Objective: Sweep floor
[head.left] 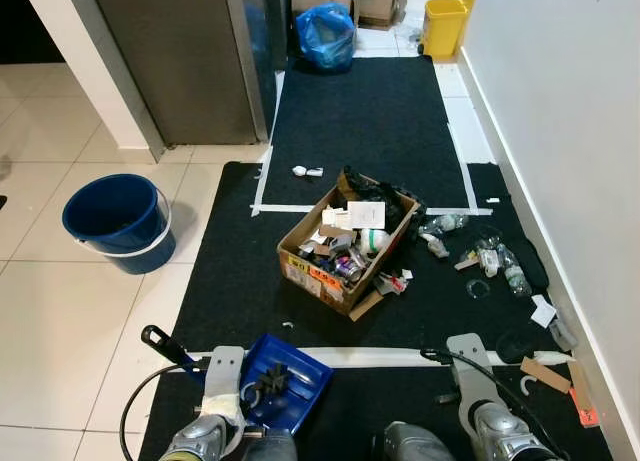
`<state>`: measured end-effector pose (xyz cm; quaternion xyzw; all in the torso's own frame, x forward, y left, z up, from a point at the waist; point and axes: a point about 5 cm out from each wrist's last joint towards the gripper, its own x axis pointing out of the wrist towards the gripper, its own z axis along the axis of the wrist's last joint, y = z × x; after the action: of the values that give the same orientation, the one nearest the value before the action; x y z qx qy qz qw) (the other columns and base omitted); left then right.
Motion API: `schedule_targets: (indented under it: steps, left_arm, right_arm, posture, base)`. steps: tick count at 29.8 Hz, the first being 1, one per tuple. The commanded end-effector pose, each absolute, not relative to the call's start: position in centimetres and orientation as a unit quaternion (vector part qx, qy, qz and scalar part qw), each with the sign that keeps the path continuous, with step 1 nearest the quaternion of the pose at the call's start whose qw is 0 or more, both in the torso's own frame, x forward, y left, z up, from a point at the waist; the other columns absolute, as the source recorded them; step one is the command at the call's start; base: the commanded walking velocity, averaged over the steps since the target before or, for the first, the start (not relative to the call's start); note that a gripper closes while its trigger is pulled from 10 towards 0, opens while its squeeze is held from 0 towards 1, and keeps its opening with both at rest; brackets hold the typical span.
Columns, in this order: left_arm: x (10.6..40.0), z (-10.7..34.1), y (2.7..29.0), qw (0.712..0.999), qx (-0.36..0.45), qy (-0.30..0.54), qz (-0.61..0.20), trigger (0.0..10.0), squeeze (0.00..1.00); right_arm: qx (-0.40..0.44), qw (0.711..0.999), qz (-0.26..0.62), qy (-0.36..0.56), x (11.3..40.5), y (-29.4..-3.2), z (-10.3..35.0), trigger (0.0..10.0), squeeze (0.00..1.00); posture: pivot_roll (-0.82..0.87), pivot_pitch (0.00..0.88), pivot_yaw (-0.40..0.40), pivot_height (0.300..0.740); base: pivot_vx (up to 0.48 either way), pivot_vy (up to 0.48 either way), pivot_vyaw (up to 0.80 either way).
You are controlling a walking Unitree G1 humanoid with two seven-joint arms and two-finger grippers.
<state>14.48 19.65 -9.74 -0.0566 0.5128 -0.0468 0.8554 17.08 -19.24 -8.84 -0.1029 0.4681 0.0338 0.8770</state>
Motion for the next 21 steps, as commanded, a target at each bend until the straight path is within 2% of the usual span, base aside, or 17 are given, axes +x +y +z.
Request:
schedule_targets:
  steps: [1, 21]
  left_arm:
    - [13.89, -9.99, 19.53, 0.850, -0.067, 0.521, -0.039, 10.0, 0.00]
    - [13.31, -10.18, 19.61, 0.845, -0.067, 0.529, -0.039, 10.0, 0.00]
  right_arm:
    - [-0.110, 0.863, 0.036, 0.491, 16.27, -19.58, -9.22, 10.0, 0.00]
    - [-0.111, 0.858, 0.048, 0.499, 15.57, -19.17, -9.56, 10.0, 0.00]
  posture:
    - [0.17, 0.000, -0.032, 0.740]
    - [0.17, 0.000, -0.029, 0.740]
  base:
    - [0.000, 0.000, 0.00]
    - [0.000, 0.000, 0.00]
